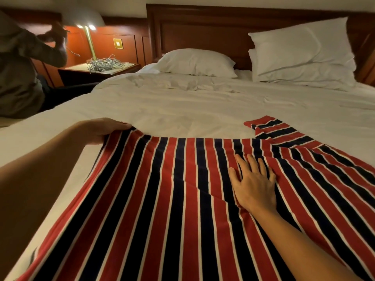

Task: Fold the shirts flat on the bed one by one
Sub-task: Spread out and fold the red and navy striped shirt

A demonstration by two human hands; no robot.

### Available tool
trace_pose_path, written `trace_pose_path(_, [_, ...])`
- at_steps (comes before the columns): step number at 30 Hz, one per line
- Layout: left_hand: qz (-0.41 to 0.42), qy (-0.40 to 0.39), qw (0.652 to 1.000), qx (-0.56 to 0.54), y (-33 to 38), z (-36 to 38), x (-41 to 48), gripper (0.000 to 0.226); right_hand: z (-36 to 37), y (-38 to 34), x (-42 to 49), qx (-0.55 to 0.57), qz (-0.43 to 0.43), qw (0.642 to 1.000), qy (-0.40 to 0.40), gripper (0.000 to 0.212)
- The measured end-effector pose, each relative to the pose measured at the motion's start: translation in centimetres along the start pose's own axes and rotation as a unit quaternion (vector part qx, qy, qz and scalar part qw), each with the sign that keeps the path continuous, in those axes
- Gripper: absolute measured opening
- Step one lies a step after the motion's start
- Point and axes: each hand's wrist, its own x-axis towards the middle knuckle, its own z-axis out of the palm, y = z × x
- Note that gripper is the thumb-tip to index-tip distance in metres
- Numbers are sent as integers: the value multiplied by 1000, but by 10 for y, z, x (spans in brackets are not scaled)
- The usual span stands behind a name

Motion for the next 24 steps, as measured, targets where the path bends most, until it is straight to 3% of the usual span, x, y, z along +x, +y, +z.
trace_pose_path(3, [5,-49,996,-77,11,-1,-4,48,1,0,0,0,2,1000,0,68])
trace_pose_path(6, [18,-62,997,-51,22,-3,-5,42,2,0,1,-2,2,1000,0,67])
trace_pose_path(9, [29,40,998,-34,26,-10,1,38,4,1,2,0,3,1000,0,68])
trace_pose_path(14, [71,243,967,8,14,-17,21,53,4,2,2,1,4,1000,2,69])
trace_pose_path(17, [80,287,946,131,-7,1,31,44,5,2,3,0,5,1000,7,69])
trace_pose_path(21, [40,318,944,83,-34,24,28,75,7,4,5,-11,4,1000,-5,70])
trace_pose_path(24, [35,309,943,116,-44,30,4,86,7,3,10,-21,5,999,-46,70])
